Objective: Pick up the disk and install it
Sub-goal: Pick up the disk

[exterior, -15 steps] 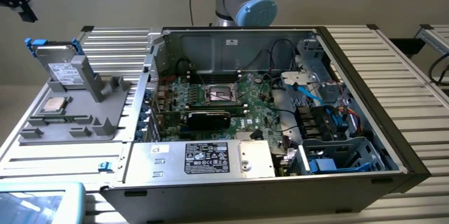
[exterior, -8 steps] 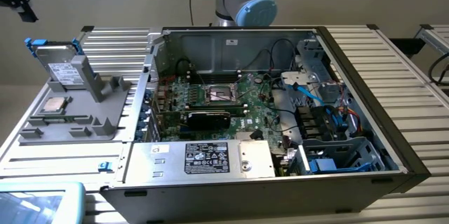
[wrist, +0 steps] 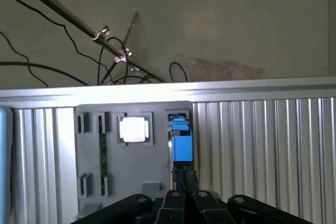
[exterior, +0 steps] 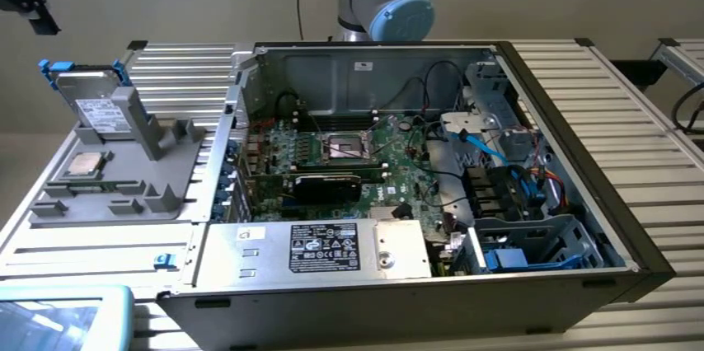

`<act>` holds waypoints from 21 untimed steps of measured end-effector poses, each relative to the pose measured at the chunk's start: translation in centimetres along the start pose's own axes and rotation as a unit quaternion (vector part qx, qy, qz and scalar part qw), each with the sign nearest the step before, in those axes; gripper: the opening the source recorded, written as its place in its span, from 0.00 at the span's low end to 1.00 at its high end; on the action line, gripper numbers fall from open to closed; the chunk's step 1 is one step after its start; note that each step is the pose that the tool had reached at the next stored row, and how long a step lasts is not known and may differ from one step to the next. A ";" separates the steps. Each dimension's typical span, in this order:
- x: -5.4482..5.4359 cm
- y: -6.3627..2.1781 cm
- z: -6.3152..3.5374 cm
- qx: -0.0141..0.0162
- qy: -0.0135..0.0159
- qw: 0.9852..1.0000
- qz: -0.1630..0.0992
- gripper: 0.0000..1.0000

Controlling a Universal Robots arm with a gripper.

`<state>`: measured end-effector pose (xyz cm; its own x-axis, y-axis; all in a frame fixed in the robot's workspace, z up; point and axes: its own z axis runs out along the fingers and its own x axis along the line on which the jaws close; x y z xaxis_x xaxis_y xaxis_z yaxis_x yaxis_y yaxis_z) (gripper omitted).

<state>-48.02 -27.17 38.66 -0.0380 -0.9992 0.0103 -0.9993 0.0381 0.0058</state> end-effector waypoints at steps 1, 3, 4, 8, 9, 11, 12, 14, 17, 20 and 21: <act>0.0 0.00 0.01 0.000 0.000 1.000 -0.008 0.11; 0.0 0.00 0.01 0.000 0.000 1.000 -0.014 0.11; 0.0 0.00 0.01 0.000 0.000 1.000 -0.014 0.11; 0.0 0.00 0.01 0.000 0.000 1.000 -0.014 0.11; 0.0 0.00 0.01 0.000 0.000 1.000 -0.014 0.11; 0.0 0.00 0.01 0.000 0.000 1.000 -0.014 0.11; 0.0 0.00 0.01 0.000 0.000 1.000 -0.014 0.12; 0.0 0.00 0.01 0.000 0.000 1.000 -0.014 0.18; 0.0 0.00 0.02 0.000 0.000 1.000 -0.014 0.31; 0.0 0.00 0.12 0.000 0.000 1.000 -0.014 0.42; 0.0 0.00 0.19 0.000 0.000 1.000 -0.014 0.48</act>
<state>-48.02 -27.17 38.47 -0.0103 -0.9999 0.0094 -0.9999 0.0104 0.0056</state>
